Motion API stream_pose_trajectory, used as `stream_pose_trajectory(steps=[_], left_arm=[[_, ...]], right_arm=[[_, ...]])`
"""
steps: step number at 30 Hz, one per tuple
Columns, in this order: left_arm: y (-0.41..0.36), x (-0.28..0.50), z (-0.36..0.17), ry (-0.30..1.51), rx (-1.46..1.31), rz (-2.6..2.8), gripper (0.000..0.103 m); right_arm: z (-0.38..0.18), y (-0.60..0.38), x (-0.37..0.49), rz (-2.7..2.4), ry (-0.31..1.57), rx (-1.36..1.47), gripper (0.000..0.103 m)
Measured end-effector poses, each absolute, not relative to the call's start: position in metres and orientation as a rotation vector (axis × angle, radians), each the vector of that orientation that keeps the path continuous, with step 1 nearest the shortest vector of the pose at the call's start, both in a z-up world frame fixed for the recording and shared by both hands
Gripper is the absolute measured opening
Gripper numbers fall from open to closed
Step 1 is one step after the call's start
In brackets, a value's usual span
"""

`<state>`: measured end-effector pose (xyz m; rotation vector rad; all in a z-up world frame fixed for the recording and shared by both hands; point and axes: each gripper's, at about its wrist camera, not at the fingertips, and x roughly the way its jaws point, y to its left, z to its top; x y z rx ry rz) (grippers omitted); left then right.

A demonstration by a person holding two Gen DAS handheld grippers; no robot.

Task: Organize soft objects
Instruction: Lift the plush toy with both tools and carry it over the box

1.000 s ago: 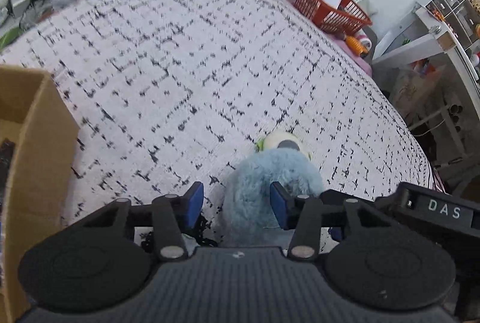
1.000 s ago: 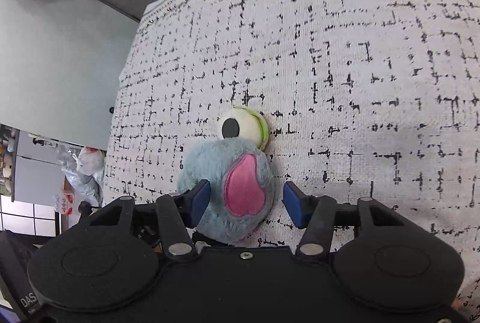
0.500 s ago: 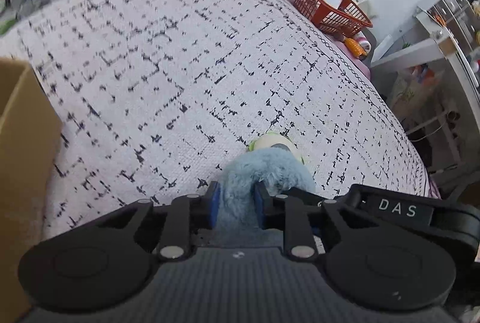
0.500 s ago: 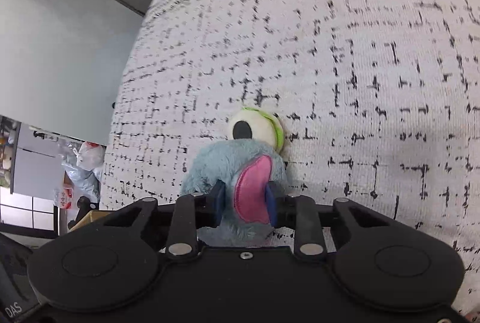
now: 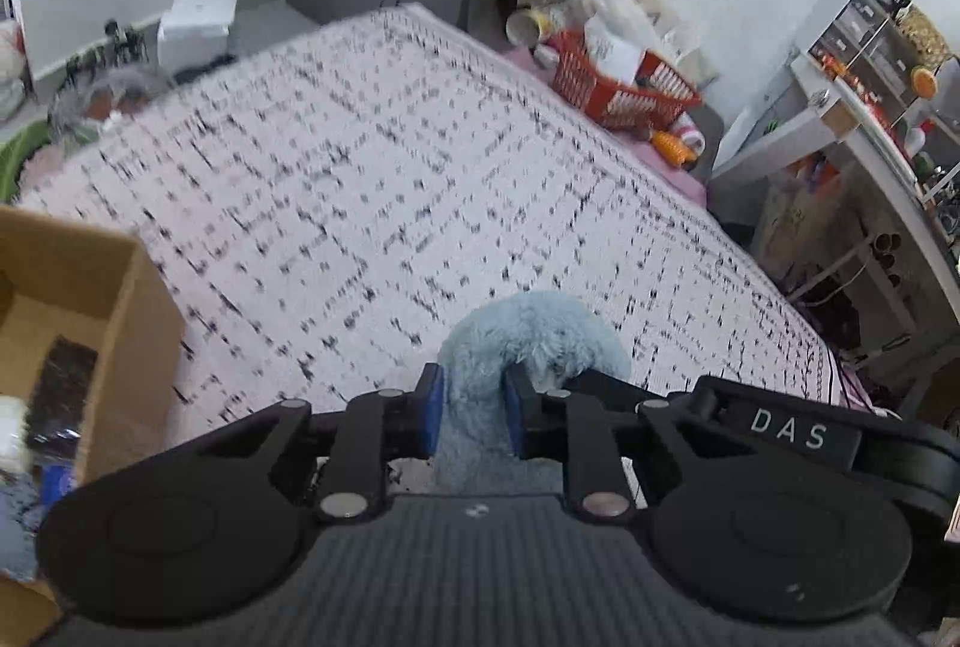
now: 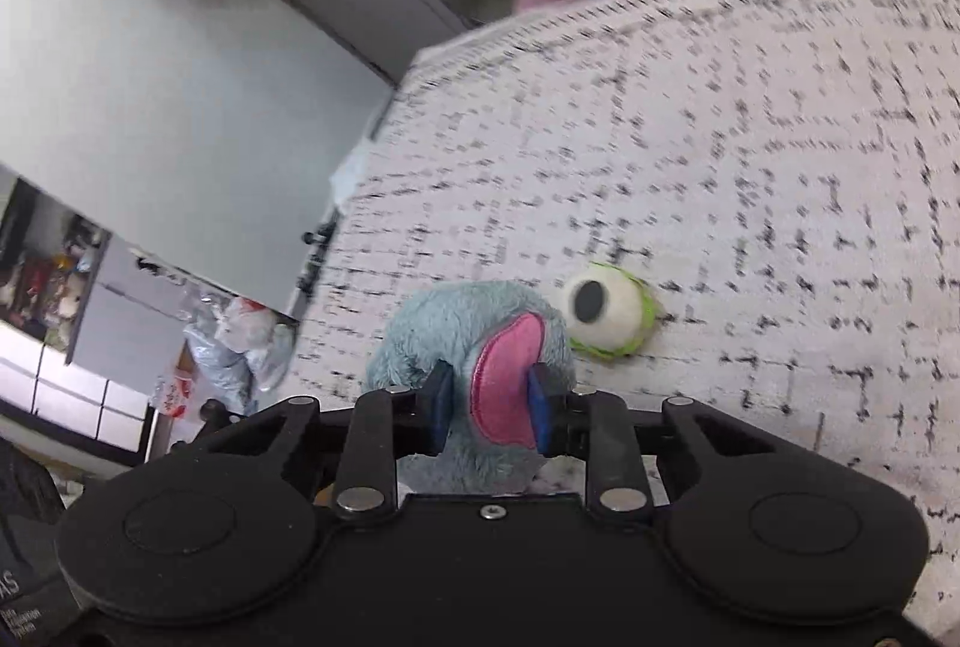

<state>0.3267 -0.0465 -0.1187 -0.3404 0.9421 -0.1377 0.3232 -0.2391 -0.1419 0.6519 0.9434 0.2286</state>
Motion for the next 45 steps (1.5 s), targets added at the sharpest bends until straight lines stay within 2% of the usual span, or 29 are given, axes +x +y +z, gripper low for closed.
stream_pose_trajectory(steps=[22,35,45], left_arm=[[-0.004,0.268,-0.041,0.797,-0.301,-0.048,0.013],[0.031,0.245,-0.026,0.757,-0.322,-0.021,0.013],[0.067,0.232,-0.033,0.756,-0.362,0.010,0.013]], right_arm=[[-0.091,-0.199,0.283,0.410,0.799,0.635,0.024],[-0.078,-0.167,0.268,0.480,0.750,0.602,0.024],[-0.082,-0.131,0.257,0.498,0.738,0.567,0.024]])
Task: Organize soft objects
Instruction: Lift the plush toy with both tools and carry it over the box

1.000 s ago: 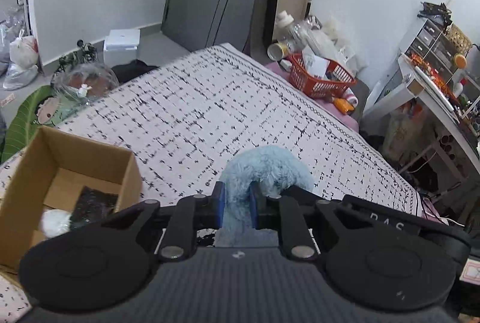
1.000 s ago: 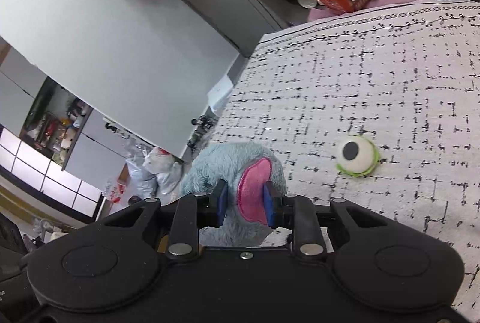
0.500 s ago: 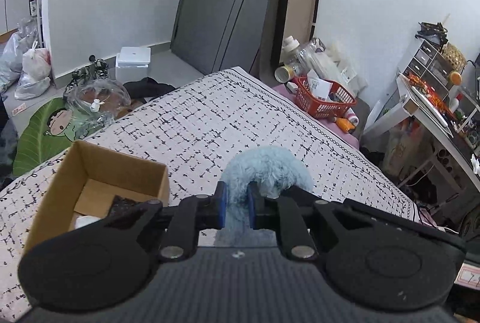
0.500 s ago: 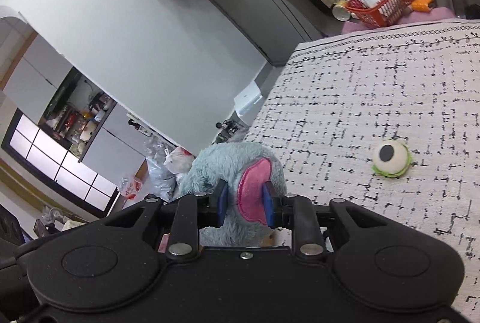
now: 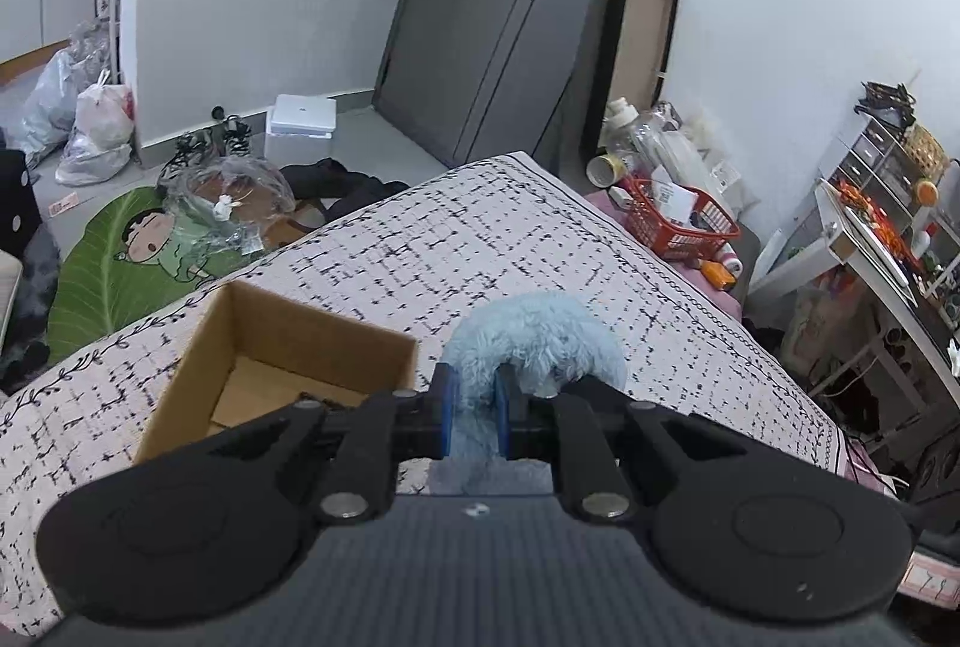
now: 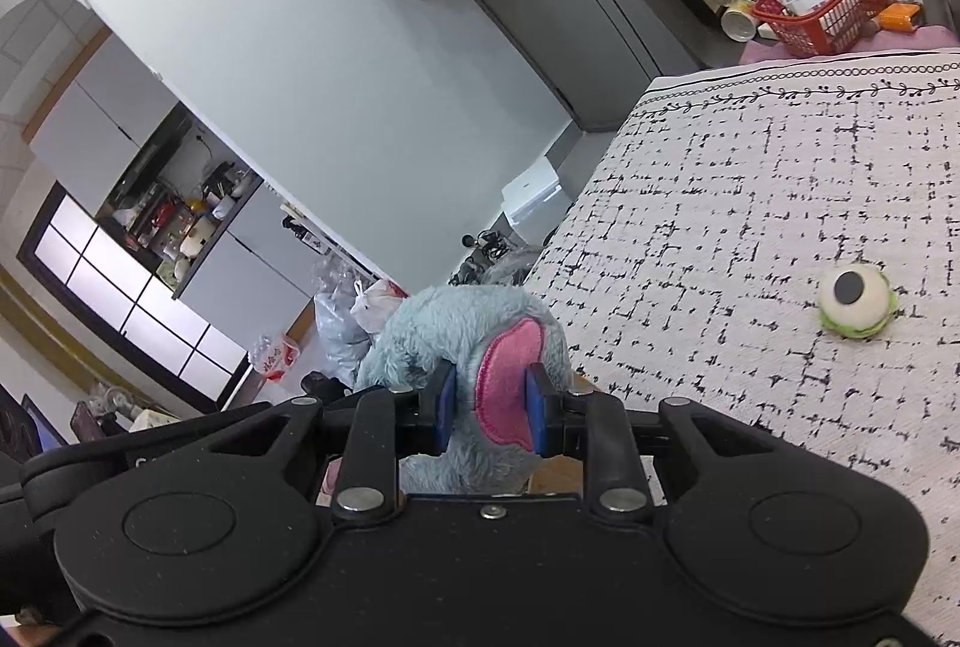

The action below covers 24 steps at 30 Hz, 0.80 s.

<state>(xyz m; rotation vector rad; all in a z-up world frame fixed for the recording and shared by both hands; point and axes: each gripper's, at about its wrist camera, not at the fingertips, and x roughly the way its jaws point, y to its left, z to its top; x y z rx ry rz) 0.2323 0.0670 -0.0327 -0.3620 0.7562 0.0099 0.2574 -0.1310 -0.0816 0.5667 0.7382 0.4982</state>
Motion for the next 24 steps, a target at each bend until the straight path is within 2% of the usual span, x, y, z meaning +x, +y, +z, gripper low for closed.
stream_pose_trajectory(steps=[24], left_arm=[[0.152,0.233,-0.088,0.791,-0.469,0.047,0.009]], right_arm=[[-0.121,-0.050,0.270,0.523,0.818,0.474,0.024]])
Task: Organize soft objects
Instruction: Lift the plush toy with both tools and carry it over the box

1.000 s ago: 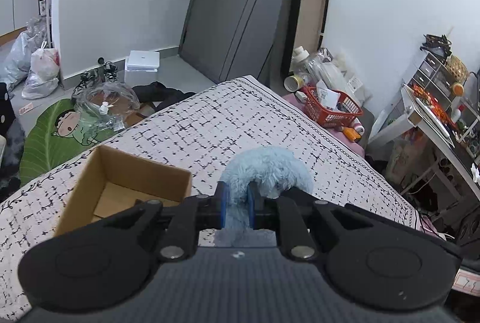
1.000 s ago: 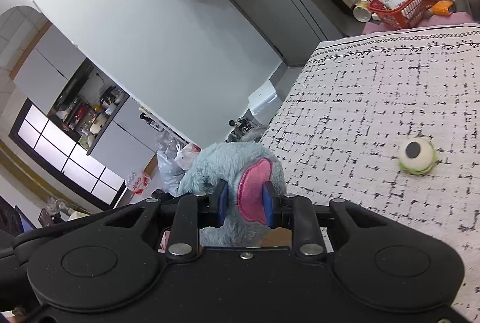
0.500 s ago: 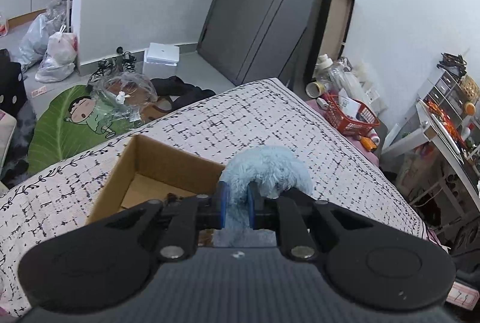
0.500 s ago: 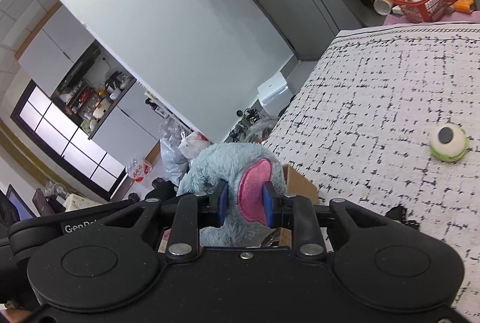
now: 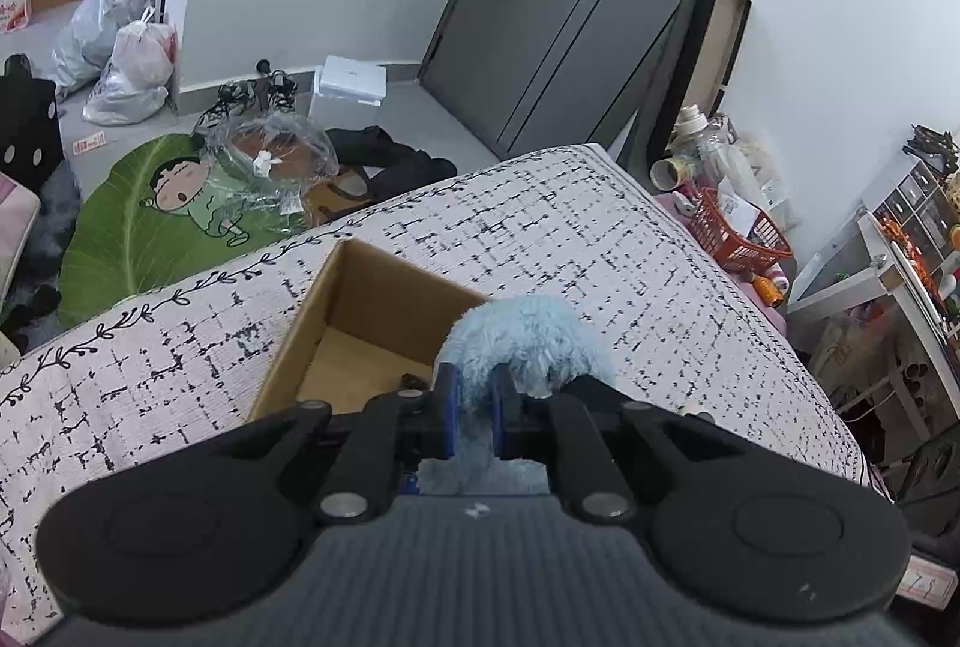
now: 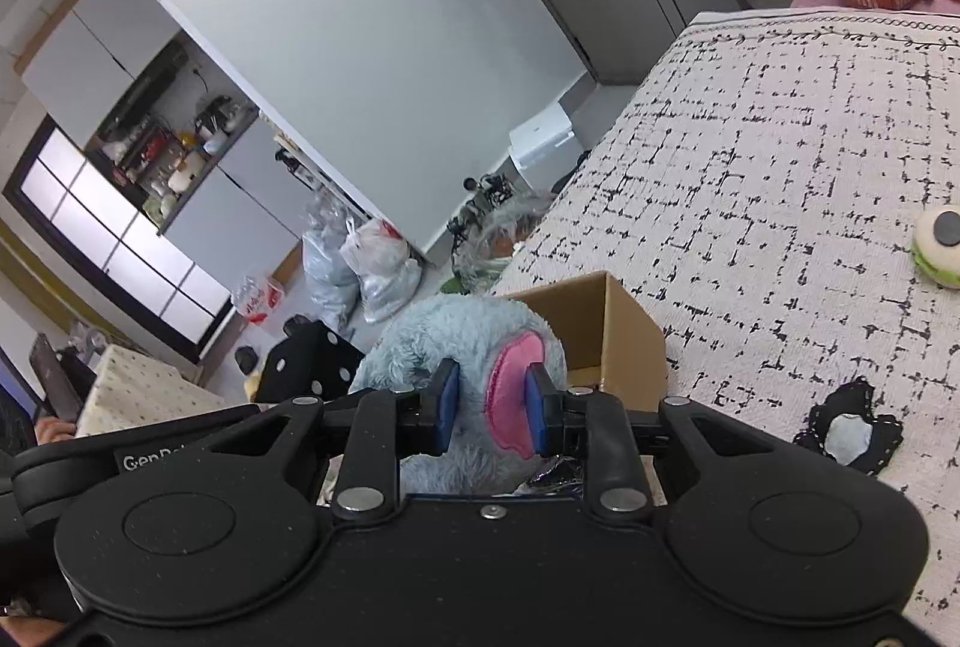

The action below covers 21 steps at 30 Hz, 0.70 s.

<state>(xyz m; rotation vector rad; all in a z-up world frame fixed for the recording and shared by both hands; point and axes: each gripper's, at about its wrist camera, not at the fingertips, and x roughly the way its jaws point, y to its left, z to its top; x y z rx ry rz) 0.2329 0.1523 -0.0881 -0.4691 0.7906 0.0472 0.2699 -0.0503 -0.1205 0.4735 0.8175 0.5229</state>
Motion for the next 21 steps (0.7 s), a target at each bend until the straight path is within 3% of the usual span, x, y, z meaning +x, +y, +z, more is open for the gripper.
stream_pose_trajectory(steps=[21], left_arm=[[0.191,0.276,-0.126,0.901,-0.481,0.105,0.008]], right_arm=[[-0.155,-0.005,0.307,0.493,0.917,0.456,0.025]])
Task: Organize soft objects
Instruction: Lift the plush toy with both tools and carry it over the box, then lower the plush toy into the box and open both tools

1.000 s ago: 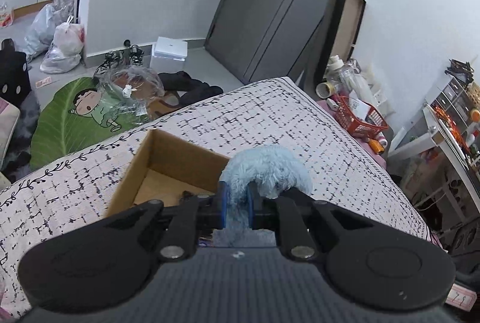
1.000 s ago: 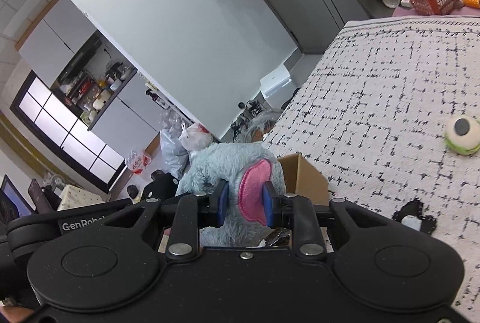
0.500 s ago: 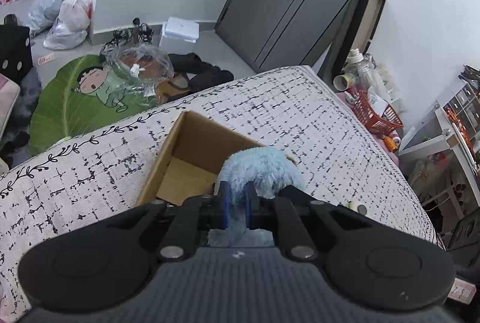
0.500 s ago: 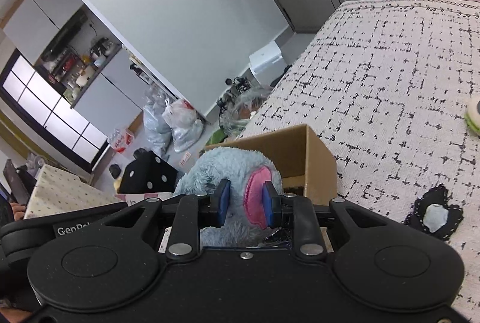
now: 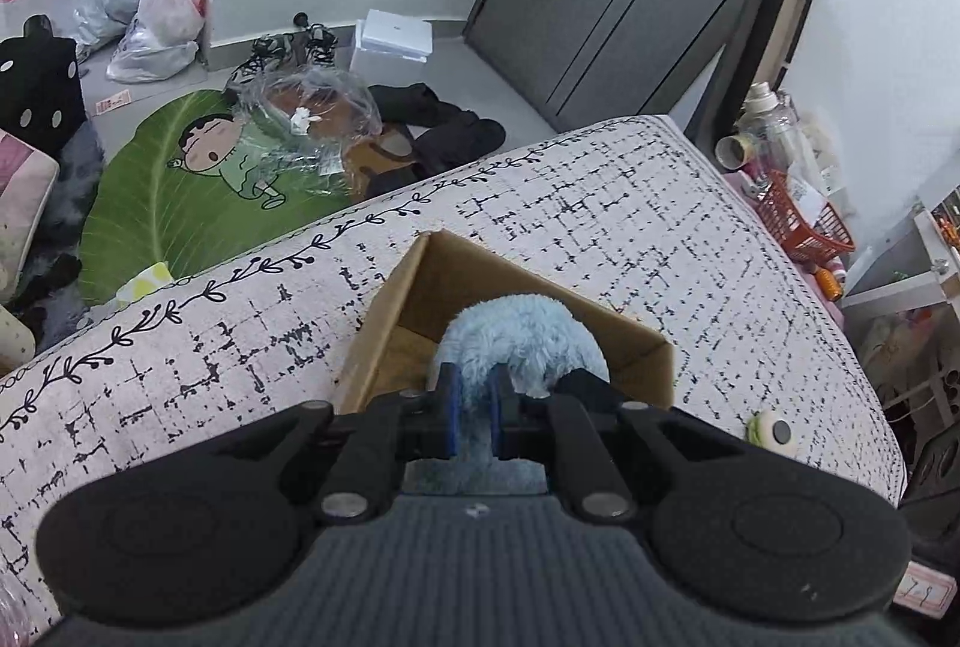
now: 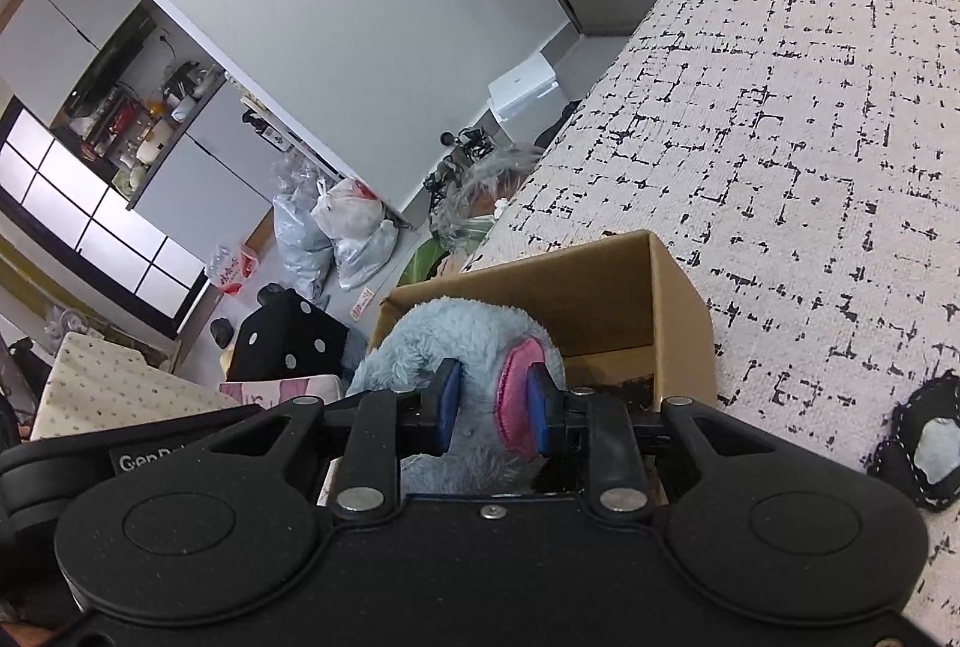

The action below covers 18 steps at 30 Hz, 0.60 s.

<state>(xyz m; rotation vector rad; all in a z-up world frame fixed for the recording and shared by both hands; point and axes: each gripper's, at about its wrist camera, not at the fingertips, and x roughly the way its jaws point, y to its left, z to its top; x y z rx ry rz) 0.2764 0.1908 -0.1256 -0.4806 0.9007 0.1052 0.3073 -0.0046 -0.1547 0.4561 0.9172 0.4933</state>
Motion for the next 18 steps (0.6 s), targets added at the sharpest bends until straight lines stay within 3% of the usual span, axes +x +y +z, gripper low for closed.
stream_pose_trajectory(steps=[18], left_arm=[[0.186,0.302,-0.134,0.983,-0.451,0.184,0.013]], right_arm=[[-0.154,-0.012,0.309,0.425,0.939,0.443,0.037]])
